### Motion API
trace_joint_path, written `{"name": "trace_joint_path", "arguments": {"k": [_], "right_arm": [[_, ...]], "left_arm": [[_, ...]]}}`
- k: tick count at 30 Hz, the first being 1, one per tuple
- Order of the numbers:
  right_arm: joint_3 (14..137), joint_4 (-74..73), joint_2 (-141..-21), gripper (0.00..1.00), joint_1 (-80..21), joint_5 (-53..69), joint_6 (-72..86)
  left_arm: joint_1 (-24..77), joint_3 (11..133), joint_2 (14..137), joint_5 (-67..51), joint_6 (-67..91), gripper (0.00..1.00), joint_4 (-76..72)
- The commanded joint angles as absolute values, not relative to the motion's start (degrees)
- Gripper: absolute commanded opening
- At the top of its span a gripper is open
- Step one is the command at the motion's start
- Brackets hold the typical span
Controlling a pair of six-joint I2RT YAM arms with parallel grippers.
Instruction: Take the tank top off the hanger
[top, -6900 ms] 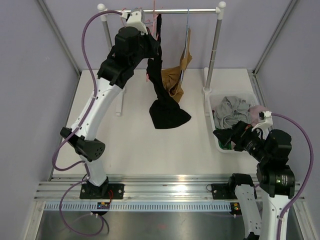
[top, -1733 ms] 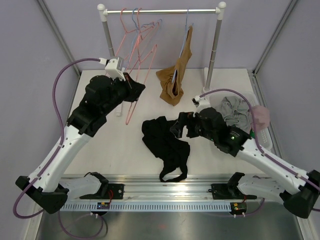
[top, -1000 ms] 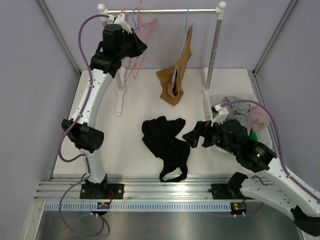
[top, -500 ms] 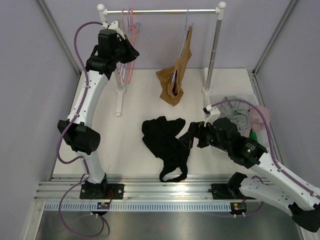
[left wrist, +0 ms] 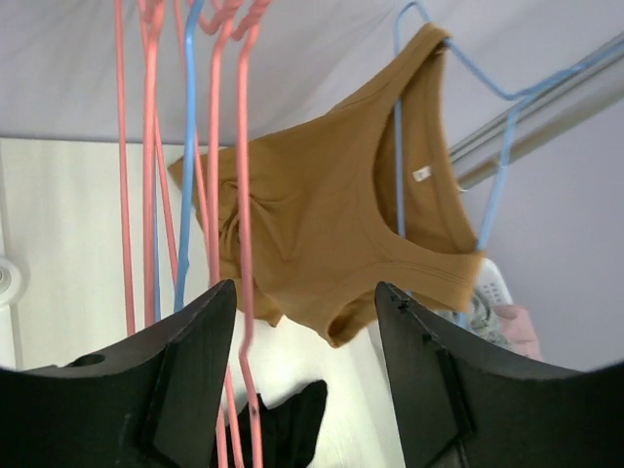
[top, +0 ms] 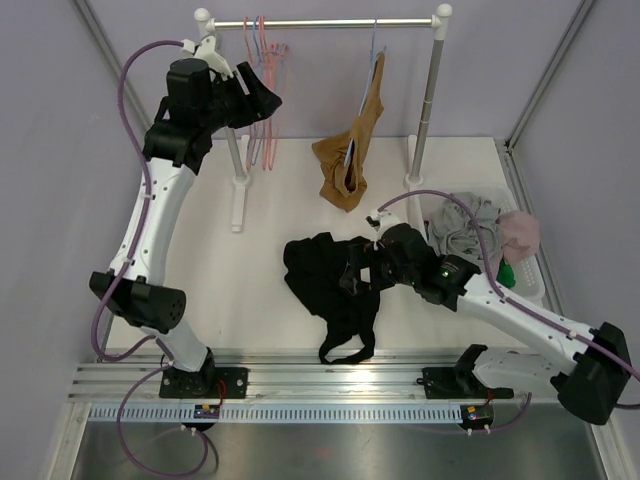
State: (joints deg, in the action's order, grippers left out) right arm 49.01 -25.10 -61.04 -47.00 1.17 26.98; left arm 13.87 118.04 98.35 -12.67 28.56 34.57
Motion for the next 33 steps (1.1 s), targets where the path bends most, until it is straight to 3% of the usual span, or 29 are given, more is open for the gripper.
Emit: {"name": "trace_joint_path", "arguments": {"k": [1,3,4,9,15,21,24,25,27,28,29,33], "right_arm": [[52.64,-20.93,-67.2,1.0,-47.46,0.71,22.42],[54.14,-20.31,-70.82,1.0,-47.46,-1.39,21.19],[54.84,-20.04,-74.41,0.99,-47.46,-2.02,20.22],[58.09,-17.76,-84.52,0.99,-47.46,-4.39,17.58],[60.29,-11.08,-94.37,0.99,-48.51,-4.75,14.68],[67.14,-11.77,-104.21,0.99,-49.66,-6.93,12.22],[71.36,-16.07,-109.75,0.85,-49.83,-8.96,12.83],[71.98,-16.61,-110.73,0.65,-49.92,-9.23,12.74],[72.42,-16.96,-111.62,0.44,-50.18,-10.8,12.74],[72.33,-16.79,-111.27,0.14,-50.27,-11.07,13.18],[71.81,-16.7,-110.57,0.0,-50.27,-11.42,13.62],[69.88,-17.04,-101.11,0.0,-50.27,-13.26,15.73]], "left_arm": [[13.62,116.81,90.45,-16.78,28.3,0.66,32.6],[13.62,113.75,86.07,-18.89,28.13,0.77,33.05],[13.54,112.25,84.13,-19.77,27.78,0.99,32.96],[13.62,98.29,71.04,-22.94,27.42,0.99,29.54],[13.54,70.78,48.1,-20.92,27.25,0.99,21.73],[13.54,58.99,34.73,-14.77,22.33,0.99,30.91],[13.54,56.09,29.99,-14.15,20.13,0.99,35.84],[13.54,55.55,28.84,-13.98,18.47,0.99,36.9],[13.54,53.71,25.77,-12.05,16.71,0.99,39.53],[13.54,52.92,24.62,-11.08,14.87,0.99,39.99],[13.54,52.04,23.57,-9.16,13.9,0.99,40.25],[13.62,45.28,16.01,-3.97,12.39,0.99,35.97]]}}
